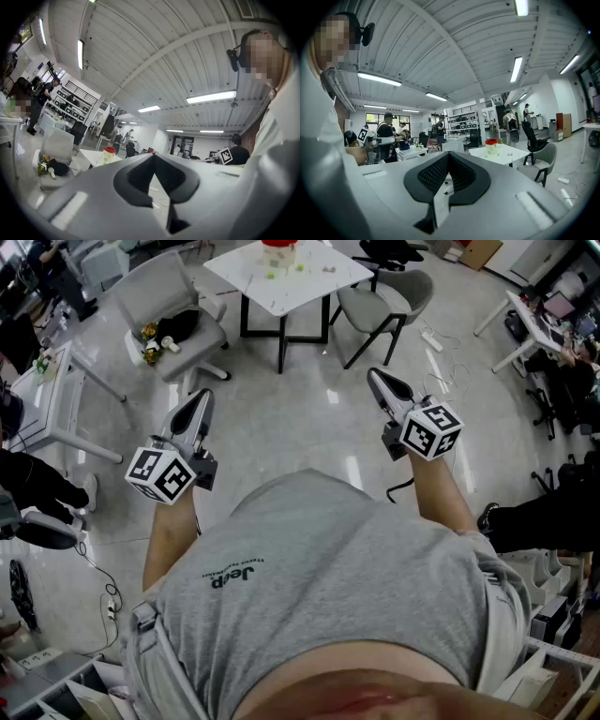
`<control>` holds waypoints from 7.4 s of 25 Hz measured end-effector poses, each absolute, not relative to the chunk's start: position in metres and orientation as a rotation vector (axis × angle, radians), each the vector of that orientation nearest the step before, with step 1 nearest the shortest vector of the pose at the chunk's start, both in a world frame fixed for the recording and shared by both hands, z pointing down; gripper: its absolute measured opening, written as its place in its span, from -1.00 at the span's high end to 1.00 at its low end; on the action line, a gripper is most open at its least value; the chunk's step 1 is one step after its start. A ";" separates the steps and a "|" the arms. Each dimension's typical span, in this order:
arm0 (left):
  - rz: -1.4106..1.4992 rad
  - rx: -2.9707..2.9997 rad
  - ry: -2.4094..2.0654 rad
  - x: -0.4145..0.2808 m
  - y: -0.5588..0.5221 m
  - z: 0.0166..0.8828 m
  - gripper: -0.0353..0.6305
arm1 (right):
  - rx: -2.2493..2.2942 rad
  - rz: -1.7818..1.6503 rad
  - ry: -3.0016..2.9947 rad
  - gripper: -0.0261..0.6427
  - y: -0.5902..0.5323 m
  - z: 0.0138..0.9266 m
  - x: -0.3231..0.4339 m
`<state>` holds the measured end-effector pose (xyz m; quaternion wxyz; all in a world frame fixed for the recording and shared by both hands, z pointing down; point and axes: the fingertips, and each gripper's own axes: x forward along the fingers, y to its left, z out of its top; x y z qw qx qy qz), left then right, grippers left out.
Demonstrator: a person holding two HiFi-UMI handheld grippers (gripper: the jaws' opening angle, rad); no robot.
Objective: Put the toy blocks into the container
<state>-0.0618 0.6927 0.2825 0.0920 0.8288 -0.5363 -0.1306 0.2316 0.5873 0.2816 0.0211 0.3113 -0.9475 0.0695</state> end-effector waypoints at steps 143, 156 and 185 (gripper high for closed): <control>0.765 2.628 -0.785 -0.166 -0.238 0.620 -0.47 | 1.009 0.406 -2.849 0.91 -0.314 0.402 0.014; 1.019 2.611 -0.647 -0.155 -0.252 0.697 -0.31 | 0.996 0.479 -2.799 0.91 -0.328 0.441 0.010; 0.774 2.685 -0.866 -0.142 -0.322 0.551 0.29 | 1.032 0.434 -2.876 0.92 -0.344 0.416 0.022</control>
